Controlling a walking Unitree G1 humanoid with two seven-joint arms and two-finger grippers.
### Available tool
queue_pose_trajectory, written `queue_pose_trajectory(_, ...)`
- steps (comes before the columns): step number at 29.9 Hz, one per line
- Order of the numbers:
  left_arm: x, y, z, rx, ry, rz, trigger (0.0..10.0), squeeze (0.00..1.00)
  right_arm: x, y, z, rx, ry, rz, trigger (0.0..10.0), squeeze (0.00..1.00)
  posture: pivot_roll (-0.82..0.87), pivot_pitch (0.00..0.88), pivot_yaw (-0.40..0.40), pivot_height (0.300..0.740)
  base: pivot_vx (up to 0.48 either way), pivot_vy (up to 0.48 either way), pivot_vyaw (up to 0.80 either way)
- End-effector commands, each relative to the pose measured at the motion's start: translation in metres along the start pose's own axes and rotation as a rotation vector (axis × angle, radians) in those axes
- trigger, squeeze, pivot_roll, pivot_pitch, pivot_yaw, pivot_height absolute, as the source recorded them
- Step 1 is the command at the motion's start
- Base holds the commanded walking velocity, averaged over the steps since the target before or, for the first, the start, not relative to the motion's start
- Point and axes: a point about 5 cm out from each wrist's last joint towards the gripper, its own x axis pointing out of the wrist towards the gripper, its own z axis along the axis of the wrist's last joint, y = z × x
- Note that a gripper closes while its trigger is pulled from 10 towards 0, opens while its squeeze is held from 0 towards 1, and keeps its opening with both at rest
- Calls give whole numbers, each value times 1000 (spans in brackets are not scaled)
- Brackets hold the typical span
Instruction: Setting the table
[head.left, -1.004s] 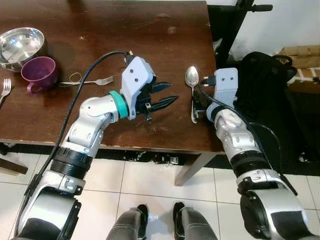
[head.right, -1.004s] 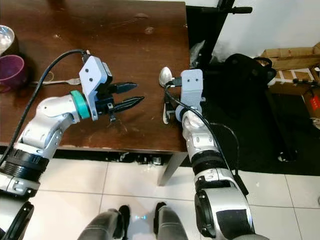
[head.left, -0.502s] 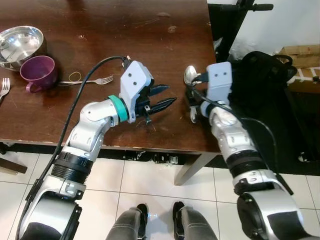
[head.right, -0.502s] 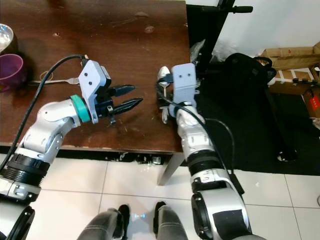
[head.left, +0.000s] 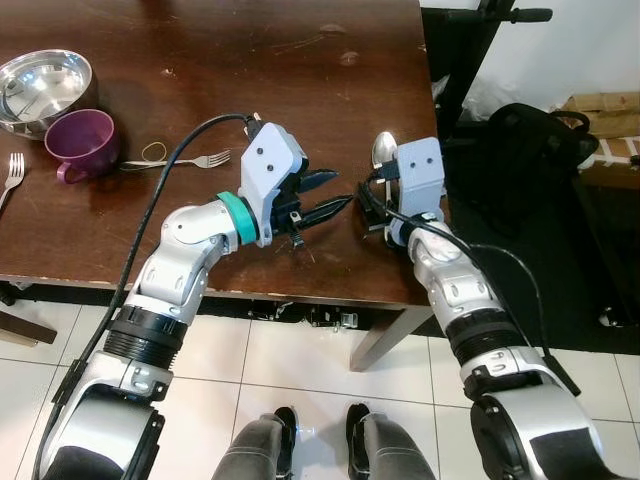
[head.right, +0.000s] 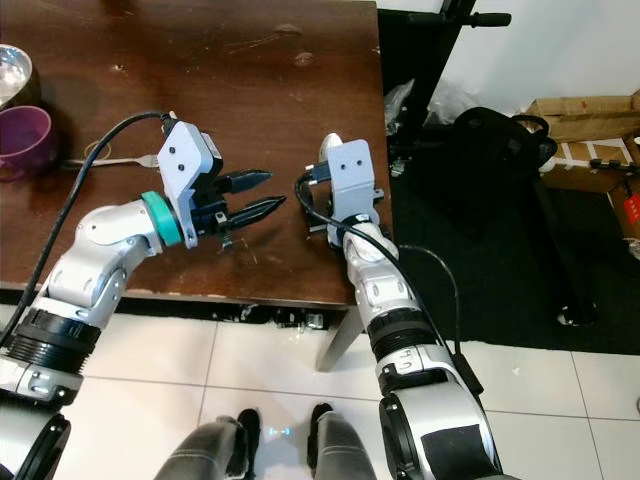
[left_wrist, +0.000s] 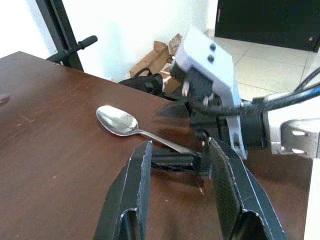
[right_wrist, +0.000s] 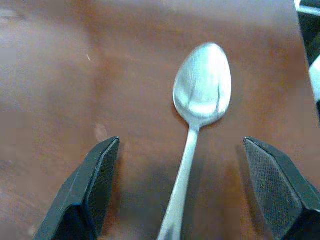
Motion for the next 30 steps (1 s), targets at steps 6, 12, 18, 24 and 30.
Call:
queue_pose_trajectory(6, -2, -2, -2, -15, 3, 2, 10000, 0, -5, 10, -31, 110, 161, 37, 2667, 0, 50, 196, 72, 740, 0, 0, 0)
queue_pose_trajectory(12, -3, -3, -3, -16, 6, 5, 10000, 0, -7, 15, -35, 152, 175, 74, 0, 0, 51, 201, 70, 740, 0, 0, 0)
queue_pose_trajectory(18, -3, -4, -3, -20, 7, 9, 10000, 0, -7, 16, -33, 156, 162, 84, 0, 0, 49, 206, 70, 740, 0, 0, 0)
queue_pose_trajectory(24, -2, -5, -4, -23, 8, 12, 10000, 0, -6, 16, -31, 156, 150, 82, 0, 0, 46, 209, 70, 740, 0, 0, 0)
queue_pose_trajectory(30, -2, -5, -5, -27, 11, 23, 10000, 0, -6, 16, -24, 151, 107, 95, 0, 0, 47, 210, 69, 740, 0, 0, 0)
